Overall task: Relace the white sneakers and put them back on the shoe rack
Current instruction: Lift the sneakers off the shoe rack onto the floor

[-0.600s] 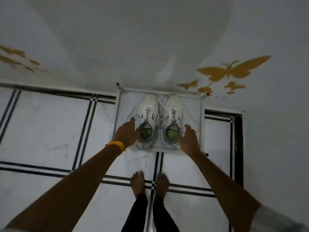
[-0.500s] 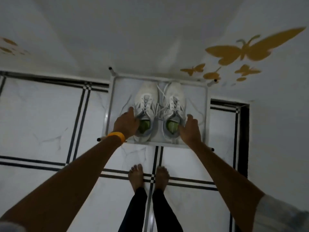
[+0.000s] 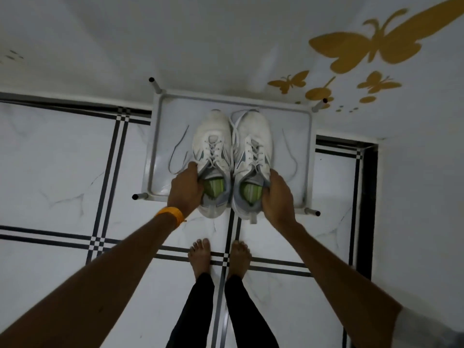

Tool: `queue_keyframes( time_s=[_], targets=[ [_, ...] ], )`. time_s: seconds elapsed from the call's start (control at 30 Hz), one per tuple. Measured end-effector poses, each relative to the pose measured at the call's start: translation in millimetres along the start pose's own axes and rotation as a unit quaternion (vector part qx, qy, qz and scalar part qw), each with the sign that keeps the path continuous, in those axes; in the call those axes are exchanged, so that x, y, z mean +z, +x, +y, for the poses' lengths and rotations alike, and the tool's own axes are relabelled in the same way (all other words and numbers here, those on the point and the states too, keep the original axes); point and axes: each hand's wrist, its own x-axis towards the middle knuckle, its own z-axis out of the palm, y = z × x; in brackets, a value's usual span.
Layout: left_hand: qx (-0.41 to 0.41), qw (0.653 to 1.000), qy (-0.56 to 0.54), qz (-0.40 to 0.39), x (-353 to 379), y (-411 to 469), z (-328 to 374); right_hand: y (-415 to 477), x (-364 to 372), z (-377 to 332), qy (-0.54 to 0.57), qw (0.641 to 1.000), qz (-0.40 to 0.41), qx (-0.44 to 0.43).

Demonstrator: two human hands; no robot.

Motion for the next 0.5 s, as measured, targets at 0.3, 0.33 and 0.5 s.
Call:
queue_keyframes(
  time_s=[0.3, 0.33, 0.5],
  targets=[
    [0.02, 0.997, -0.065, 0.047, -22.9, -147.9, 0.0, -145.3, -24.2, -12.0, 0.036, 0.999, -0.006, 0.009],
    [0.026, 0.996, -0.075, 0.047, -21.1, -161.5, -4.7, -159.6, -21.3, -9.2, 0.04, 0.999, -0.002, 0.015],
    [0.049, 0.995, -0.073, 0.038, 21.3, -232.0, -62.0, -240.4, 27.8, 28.8, 0.026, 0.999, 0.037, 0.001]
  ],
)
